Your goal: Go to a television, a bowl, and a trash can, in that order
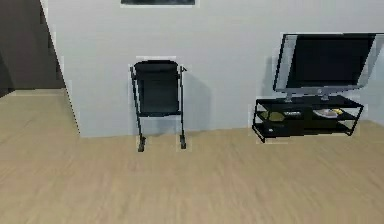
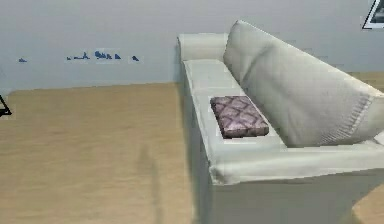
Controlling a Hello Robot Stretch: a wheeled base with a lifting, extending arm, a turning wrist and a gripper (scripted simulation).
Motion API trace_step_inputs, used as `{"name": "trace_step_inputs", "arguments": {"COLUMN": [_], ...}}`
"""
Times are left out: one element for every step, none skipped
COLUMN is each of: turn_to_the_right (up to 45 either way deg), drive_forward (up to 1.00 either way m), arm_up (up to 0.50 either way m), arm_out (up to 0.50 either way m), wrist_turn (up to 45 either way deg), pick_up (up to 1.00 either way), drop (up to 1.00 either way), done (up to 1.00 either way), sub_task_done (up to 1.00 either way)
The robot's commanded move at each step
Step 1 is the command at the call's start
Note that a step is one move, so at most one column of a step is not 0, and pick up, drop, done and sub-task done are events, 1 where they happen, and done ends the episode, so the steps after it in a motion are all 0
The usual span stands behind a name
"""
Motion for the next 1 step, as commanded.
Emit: {"name": "trace_step_inputs", "arguments": {"turn_to_the_right": [0.0], "drive_forward": [1.00], "arm_up": [0.00], "arm_out": [0.00], "wrist_turn": [0.0], "pick_up": [0.00], "drop": [0.00], "done": [0.00], "sub_task_done": [0.00]}}
